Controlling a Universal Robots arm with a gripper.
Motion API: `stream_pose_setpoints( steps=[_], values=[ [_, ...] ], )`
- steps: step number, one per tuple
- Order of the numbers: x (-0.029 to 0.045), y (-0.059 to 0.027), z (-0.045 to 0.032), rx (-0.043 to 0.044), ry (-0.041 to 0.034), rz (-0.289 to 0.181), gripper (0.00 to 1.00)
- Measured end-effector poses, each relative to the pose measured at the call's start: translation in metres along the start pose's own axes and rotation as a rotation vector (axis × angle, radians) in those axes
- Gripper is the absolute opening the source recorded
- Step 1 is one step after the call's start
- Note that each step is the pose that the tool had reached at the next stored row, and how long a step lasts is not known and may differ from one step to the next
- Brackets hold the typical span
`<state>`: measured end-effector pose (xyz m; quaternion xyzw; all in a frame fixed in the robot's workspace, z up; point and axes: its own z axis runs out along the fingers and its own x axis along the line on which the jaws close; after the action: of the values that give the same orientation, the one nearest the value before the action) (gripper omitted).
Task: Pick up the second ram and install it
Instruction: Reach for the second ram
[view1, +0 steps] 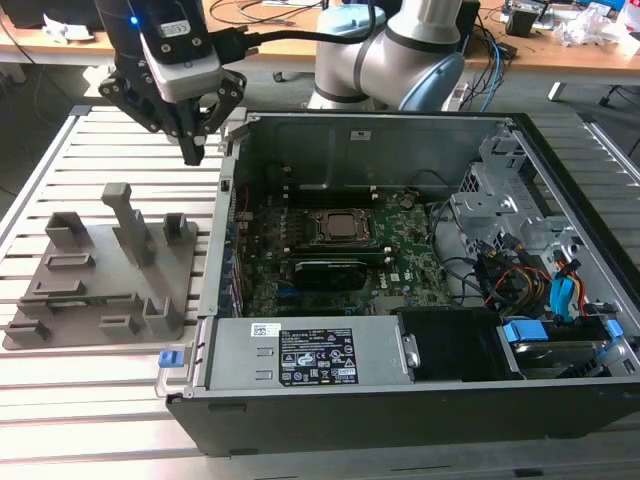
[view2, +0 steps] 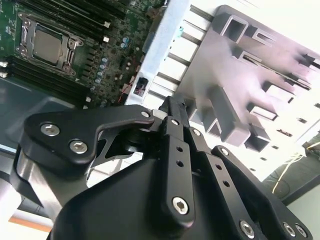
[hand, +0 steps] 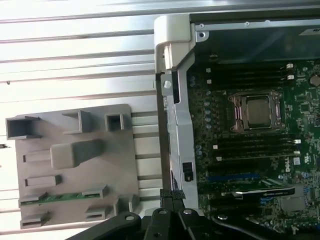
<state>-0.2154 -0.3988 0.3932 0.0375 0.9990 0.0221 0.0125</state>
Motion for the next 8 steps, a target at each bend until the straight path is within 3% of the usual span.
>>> stream_pose_setpoints(
  steps=[8],
  values=[
    [0.0178,-0.0013,-0.0005,0.0000,0.0000,0.000,0.11]
  ],
)
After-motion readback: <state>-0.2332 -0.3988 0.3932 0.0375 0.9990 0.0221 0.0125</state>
